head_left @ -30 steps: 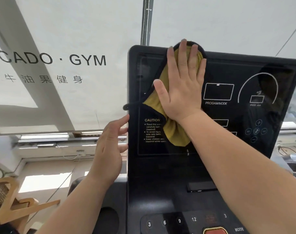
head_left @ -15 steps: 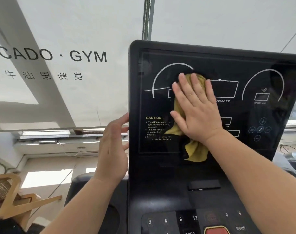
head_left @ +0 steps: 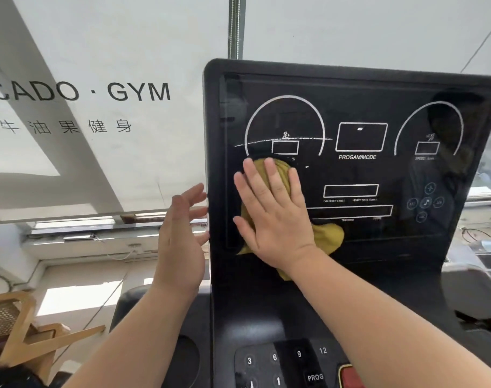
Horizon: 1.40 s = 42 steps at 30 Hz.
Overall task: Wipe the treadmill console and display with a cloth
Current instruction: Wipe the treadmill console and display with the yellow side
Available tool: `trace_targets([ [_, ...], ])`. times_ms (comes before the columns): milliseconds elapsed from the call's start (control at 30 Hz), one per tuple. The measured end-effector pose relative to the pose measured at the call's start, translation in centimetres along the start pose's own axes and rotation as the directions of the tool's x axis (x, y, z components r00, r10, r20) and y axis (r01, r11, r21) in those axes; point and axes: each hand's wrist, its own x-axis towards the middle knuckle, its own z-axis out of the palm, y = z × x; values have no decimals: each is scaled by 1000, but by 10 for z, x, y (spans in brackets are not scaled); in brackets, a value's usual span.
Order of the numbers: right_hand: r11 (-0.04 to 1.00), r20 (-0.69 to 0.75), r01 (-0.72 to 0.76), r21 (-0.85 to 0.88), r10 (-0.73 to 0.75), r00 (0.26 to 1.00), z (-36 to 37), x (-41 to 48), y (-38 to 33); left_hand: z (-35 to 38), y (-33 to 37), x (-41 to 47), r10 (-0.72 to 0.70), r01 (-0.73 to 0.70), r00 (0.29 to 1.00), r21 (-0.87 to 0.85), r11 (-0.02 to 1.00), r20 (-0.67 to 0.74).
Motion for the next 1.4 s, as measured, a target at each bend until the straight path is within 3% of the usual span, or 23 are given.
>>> trace_targets([
  [100,990,33,133,-53,-131,991,11,-38,14,2,-2,0,64,-66,997,60,996,46],
  [200,985,50,139,-100,-135,990,8,-56,48,-1,-7,1,102,-110,992,113,988,72],
  [300,992,7,-90,-88,91,996,2,-54,78,-7,-13,1,138,-171,977,208,963,162],
  [400,916,-39,-402,5,402,915,-9,-23,81,-11,-15,2,115,-162,971,224,961,211],
  [500,849,-52,-523,71,527,848,-24,26,64,-11,-12,1,104,-161,966,236,958,235],
  [600,893,-46,-448,41,449,892,-29,55,36,-10,-12,0,107,-160,969,235,959,225],
  [733,979,-3,-205,-14,205,979,-18,40,8,-8,-13,0,115,-159,973,222,962,200],
  [867,997,37,6,-73,-3,999,4,-18,9,-5,-15,2,142,-182,974,239,954,174],
  [967,996,25,53,-76,-51,998,12,-50,32,-3,-14,1,128,-174,976,282,943,177],
  [1133,985,-8,-154,-82,154,988,2,-54,95,-3,-5,-4,49,-127,974,350,928,222],
  [1300,875,-51,-482,55,484,874,-28,19,113,-1,-1,-6,39,-122,976,386,914,215],
  [1400,848,-75,-518,110,527,847,-45,67,102,5,3,-10,40,-119,981,425,897,189],
])
